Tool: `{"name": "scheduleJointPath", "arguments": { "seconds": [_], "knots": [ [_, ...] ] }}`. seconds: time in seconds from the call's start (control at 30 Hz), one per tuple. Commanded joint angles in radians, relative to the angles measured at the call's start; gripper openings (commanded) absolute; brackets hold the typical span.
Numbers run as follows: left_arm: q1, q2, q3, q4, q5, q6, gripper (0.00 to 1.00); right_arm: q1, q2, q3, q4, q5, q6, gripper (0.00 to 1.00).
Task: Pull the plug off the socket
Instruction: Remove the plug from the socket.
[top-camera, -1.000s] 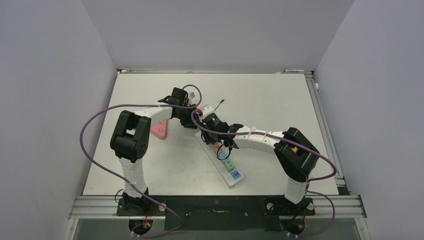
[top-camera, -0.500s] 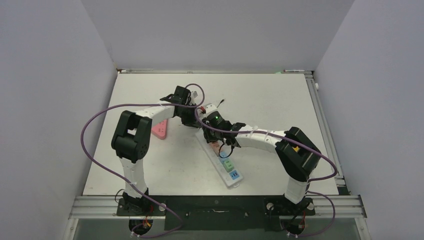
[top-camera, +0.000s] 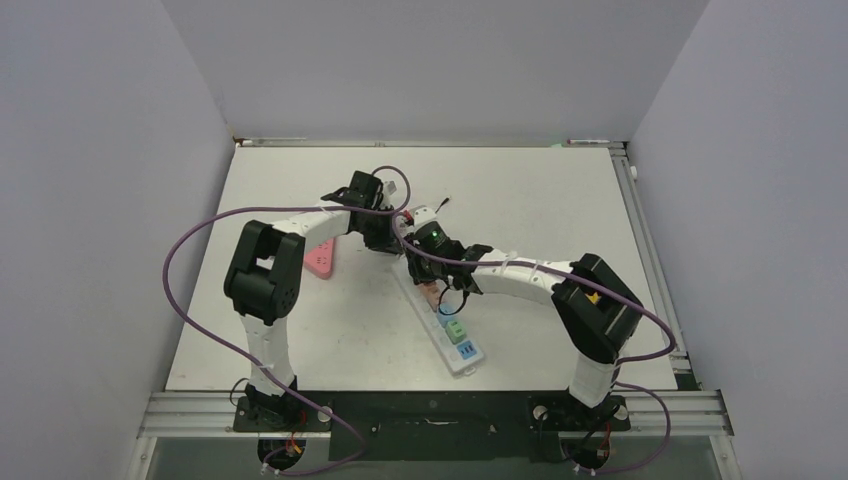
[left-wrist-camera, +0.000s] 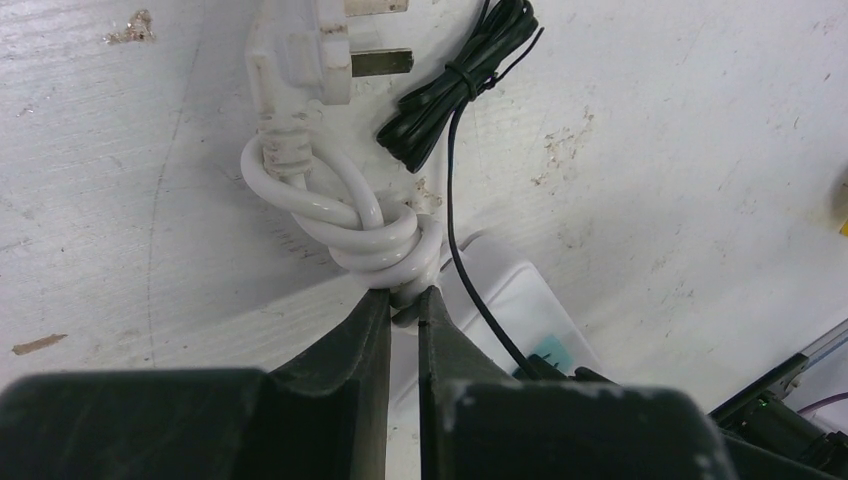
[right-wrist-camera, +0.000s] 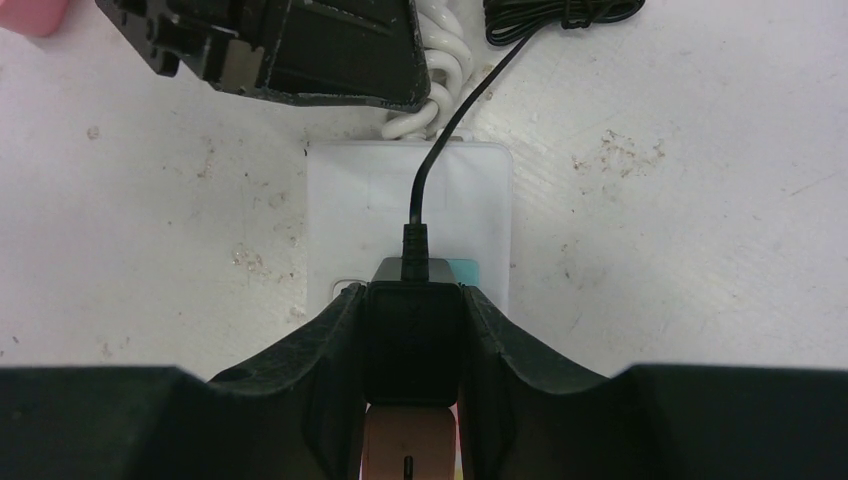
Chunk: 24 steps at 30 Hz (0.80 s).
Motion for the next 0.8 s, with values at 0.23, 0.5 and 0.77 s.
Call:
{"name": "scheduleJointPath", "arguments": {
  "seconds": [0.23, 0.5, 0.77],
  "knots": [
    [-0.003, 0.06, 0.014, -0.031, -0.074, 0.036, 0.0, 0.172, 0.034, 0.114, -0.135, 0.399, -0.093, 0.05],
    [-0.002, 0.066, 0.017, -0.037, -0.077, 0.039, 0.0, 0.247, 0.07, 0.152, -0.147, 0.503, -0.15, 0.05],
    [-0.002, 0.069, 0.02, -0.038, -0.078, 0.04, 0.0, 0.231, 0.059, 0.154, -0.146, 0.465, -0.123, 0.05]
  ]
}}
